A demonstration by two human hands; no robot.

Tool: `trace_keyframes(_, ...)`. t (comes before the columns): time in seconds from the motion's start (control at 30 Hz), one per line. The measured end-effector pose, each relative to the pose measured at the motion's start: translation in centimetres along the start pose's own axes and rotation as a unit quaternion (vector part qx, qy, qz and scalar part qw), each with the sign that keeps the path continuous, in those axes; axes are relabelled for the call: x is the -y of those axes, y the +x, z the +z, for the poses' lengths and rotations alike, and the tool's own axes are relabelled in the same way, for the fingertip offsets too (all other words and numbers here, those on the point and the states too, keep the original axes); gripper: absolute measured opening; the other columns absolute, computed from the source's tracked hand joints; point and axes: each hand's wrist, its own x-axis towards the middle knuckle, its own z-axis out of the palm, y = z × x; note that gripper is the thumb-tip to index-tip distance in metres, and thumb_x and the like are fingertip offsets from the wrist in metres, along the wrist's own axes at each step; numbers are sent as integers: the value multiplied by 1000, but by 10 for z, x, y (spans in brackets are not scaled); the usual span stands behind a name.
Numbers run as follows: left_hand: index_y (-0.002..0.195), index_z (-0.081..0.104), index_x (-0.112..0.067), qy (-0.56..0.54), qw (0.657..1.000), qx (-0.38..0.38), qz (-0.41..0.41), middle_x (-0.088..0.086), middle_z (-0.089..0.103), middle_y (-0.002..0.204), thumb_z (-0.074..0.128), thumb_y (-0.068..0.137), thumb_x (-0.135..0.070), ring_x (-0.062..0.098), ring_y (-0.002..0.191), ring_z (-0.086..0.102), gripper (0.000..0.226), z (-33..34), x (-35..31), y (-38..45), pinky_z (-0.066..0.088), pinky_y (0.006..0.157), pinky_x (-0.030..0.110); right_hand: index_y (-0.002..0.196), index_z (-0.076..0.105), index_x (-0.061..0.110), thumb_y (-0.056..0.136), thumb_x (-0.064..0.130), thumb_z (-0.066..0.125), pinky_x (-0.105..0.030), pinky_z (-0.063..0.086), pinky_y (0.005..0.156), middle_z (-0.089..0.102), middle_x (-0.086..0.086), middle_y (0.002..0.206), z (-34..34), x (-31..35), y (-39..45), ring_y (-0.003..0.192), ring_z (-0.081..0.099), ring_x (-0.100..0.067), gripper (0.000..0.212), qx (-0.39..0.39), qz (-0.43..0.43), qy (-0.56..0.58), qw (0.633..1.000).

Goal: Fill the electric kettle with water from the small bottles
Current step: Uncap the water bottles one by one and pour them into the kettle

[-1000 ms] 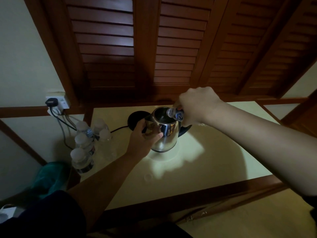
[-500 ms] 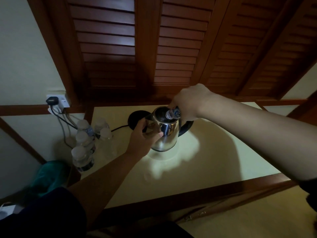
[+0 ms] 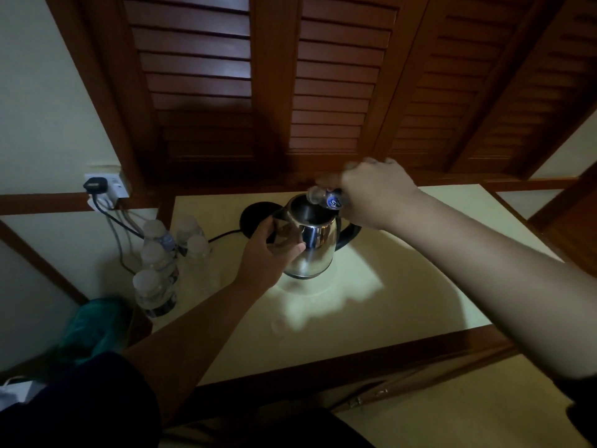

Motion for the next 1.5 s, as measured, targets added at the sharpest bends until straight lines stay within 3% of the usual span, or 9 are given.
trace_keyframes(0.23, 115, 57, -29, -5, 997, -24, -74, -22, 60, 102, 78, 92, -31, 1, 94, 63, 32, -10, -1, -35, 48, 73, 17, 155, 39, 42, 91, 45, 75, -34, 56, 85, 65, 8, 129, 75, 16, -81, 106, 65, -14, 73, -135, 67, 349, 925)
trace_keyframes(0.33, 102, 66, -28, 127, 988, 69, -53, -12, 66, 95, 76, 91, -36, 7, 83, 65, 17, -18, 8, -51, 47, 67, 21, 155, 36, 39, 93, 43, 75, -30, 58, 92, 60, 19, 133, 119, 41, -109, 111, 62, 2, 73, -129, 106, 498, 851)
trace_keyframes(0.47, 120, 70, -31, 306, 924, 226, 36, -11, 60, 103, 80, 81, -56, 3, 79, 54, 47, -25, 18, -76, 43, 76, 22, 155, 39, 30, 91, 34, 78, -35, 57, 101, 51, 20, 140, 171, 78, -127, 124, 57, -2, 75, -105, 143, 599, 781)
trace_keyframes(0.67, 139, 63, -30, 408, 866, 279, 71, -4, 55, 122, 71, 91, -52, 14, 107, 55, 54, -35, 37, -84, 36, 86, 22, 142, 44, 16, 90, 20, 80, -32, 59, 96, 47, 30, 132, 212, 97, -133, 121, 55, 5, 63, -176, 110, 613, 762)
trace_keyframes(0.83, 106, 80, -18, 347, 904, 233, 92, 0, 70, 100, 78, 91, -27, 15, 87, 67, 18, -33, 38, -86, 54, 82, 36, 145, 39, 22, 91, 18, 80, -34, 60, 95, 51, 8, 133, 222, 97, -136, 124, 58, -9, 69, -212, 67, 605, 765)
trace_keyframes(0.97, 97, 78, -13, 138, 989, 57, -3, -2, 72, 70, 90, 78, -19, 2, 61, 64, 23, -23, 1, -86, 53, 63, 16, 143, 36, 38, 90, 24, 80, -31, 60, 94, 58, 15, 129, 220, 94, -137, 121, 60, -1, 70, -158, 80, 645, 744)
trace_keyframes(1.1, 98, 77, -8, -9, 999, 47, -16, 12, 78, 78, 90, 75, -13, 17, 63, 73, 27, -2, -56, -88, 60, 62, 24, 144, 34, 41, 91, 35, 76, -36, 59, 97, 58, 5, 134, 220, 89, -136, 123, 62, -10, 68, -149, 66, 645, 747)
trace_keyframes(1.3, 103, 79, -13, 52, 996, 53, 39, 0, 80, 81, 95, 70, -22, 17, 76, 79, 38, 24, -82, -86, 65, 74, 43, 147, 22, 56, 95, 24, 75, -41, 58, 98, 52, 6, 142, 220, 83, -127, 129, 58, -14, 81, -163, 5, 631, 758)
trace_keyframes(1.5, 90, 83, -14, 131, 989, 19, 65, -2, 75, 81, 99, 63, -25, 13, 66, 71, 33, 35, -83, -81, 58, 63, 40, 150, 32, 28, 95, 20, 76, -50, 57, 94, 53, -5, 143, 229, 75, -124, 128, 59, -21, 71, -147, -23, 649, 746)
